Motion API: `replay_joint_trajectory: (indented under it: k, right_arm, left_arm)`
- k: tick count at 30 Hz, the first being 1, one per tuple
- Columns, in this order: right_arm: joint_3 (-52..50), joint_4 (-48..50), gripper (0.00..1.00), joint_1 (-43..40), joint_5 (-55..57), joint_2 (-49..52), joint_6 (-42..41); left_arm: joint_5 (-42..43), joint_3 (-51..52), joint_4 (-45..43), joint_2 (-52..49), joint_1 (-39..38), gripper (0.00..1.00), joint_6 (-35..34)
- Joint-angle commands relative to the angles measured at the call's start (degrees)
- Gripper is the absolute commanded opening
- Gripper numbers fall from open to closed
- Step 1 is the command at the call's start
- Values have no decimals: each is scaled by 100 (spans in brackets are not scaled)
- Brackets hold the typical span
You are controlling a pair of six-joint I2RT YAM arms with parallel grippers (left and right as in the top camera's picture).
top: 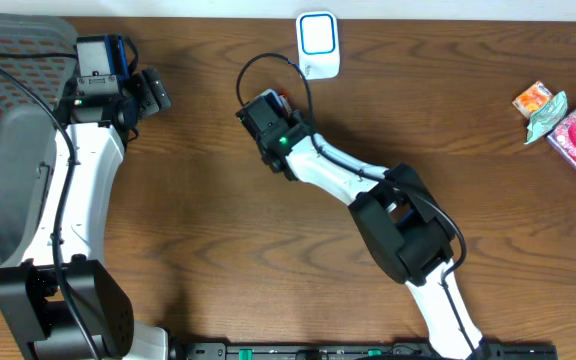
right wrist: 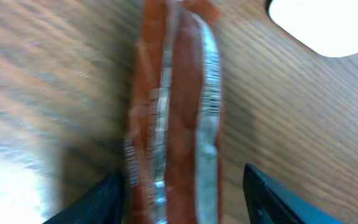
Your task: Scan the item barcode
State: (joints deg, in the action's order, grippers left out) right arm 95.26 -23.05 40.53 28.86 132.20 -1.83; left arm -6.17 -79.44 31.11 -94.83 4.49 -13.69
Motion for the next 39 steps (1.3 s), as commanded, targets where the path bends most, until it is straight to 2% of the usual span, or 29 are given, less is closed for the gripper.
replay_joint_trajectory:
  k: [1, 3, 6, 9, 13, 16, 23, 30, 33, 39]
  right_arm:
    - [-205, -70, 53, -94, -79, 15, 79]
    - [-205, -68, 47, -114, -236, 15, 79]
    - [-205, -66, 21, -114, -426, 15, 50]
    - [-190, -81, 1, -114, -437, 11, -179]
    - [-52, -293, 1, -114, -468, -63, -529]
    - [223, -627, 1, -146, -951, -177, -588]
    - [918, -1467, 1, -511, -3040, -520, -1012]
    - [951, -1633, 1, -1314, -6181, -570, -1668]
    - [852, -1725, 1, -1628, -6924, -544, -1886]
    - [181, -1705, 1, -2061, -7549, -544, -2428]
  left_arm:
    - [-52, -28, 15, -28, 26, 98, -50]
    - [-52, -28, 15, -28, 26, 98, -50]
    - [-52, -28, 15, -28, 26, 98, -50]
    - [-52, -28, 15, -28, 26, 98, -50]
    - [-52, -28, 15, -28, 26, 98, -50]
    - [-52, -28, 15, -28, 26, 98, -50]
    - [-52, -28, 15, -28, 26, 98, -50]
    - [-52, -28, 15, -28, 26, 98, -50]
    - [-52, -28, 15, -28, 26, 98, -50]
    - [-52, -28, 15, -28, 26, 98, -50]
